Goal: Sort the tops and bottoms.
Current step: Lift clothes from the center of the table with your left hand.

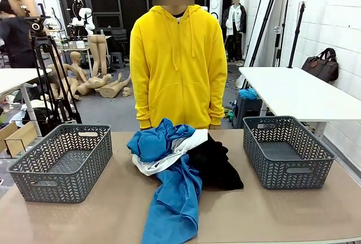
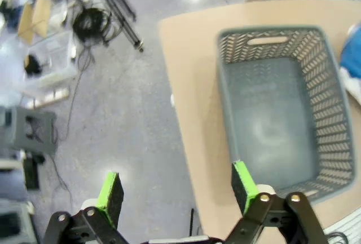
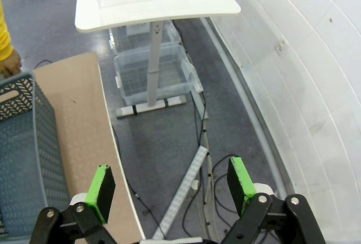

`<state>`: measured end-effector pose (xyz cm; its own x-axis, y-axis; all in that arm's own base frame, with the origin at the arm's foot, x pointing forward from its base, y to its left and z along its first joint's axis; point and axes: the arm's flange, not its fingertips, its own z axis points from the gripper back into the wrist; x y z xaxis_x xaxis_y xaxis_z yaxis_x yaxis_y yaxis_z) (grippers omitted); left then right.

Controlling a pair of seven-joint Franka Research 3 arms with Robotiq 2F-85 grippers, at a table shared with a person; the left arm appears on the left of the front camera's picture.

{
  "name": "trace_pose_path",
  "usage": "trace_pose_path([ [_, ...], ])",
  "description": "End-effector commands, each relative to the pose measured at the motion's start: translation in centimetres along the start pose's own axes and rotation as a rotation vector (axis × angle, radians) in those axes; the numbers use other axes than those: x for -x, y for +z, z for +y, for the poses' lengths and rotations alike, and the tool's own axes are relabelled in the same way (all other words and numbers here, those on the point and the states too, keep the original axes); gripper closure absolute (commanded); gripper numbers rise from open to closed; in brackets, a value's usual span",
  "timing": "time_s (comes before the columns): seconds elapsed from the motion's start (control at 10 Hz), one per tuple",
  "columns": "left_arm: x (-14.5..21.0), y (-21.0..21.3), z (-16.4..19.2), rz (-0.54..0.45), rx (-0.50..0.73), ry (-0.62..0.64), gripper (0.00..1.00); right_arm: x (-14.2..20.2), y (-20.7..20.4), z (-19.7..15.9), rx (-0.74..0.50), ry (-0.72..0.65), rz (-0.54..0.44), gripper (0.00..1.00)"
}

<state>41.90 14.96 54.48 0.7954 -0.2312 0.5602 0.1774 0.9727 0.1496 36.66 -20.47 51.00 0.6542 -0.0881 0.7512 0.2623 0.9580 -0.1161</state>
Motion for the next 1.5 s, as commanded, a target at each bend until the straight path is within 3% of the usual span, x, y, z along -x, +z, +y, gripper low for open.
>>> trace_pose_path([
  [0.0, -4.9, 1.8, -4.5, -0.12, 0.093, -0.216, 0.0, 0.1, 0.1, -0.1, 0.002, 0.01, 0.008, 0.0],
  [0.3, -11.1, 1.1, -14.1, -0.176, 0.306, -0.497, 0.0, 0.1, 0.1, -0.1, 0.002, 0.01, 0.008, 0.0],
  [0.5, -13.9, -3.4, -20.4, -0.078, 0.399, -0.623, 0.0, 0.1, 0.1, -0.1, 0.002, 0.01, 0.008, 0.0],
  [0.7, -13.5, -7.5, -25.5, -0.037, 0.522, -0.69, 0.0, 0.1, 0.1, -0.1, 0.002, 0.01, 0.008, 0.0],
  [1.0, -12.0, -11.1, -29.1, 0.067, 0.661, -0.649, 0.0, 0.1, 0.1, -0.1, 0.002, 0.01, 0.008, 0.0],
  [1.1, -11.7, -11.4, -29.1, 0.081, 0.643, -0.602, 0.0, 0.1, 0.1, -0.1, 0.002, 0.01, 0.008, 0.0],
  [1.2, -11.1, -11.7, -30.2, 0.057, 0.625, -0.656, 0.0, 0.1, 0.1, -0.1, 0.002, 0.01, 0.008, 0.0],
  [1.4, -10.9, -12.1, -30.1, 0.082, 0.637, -0.642, 0.0, 0.1, 0.1, -0.1, 0.002, 0.01, 0.008, 0.0],
])
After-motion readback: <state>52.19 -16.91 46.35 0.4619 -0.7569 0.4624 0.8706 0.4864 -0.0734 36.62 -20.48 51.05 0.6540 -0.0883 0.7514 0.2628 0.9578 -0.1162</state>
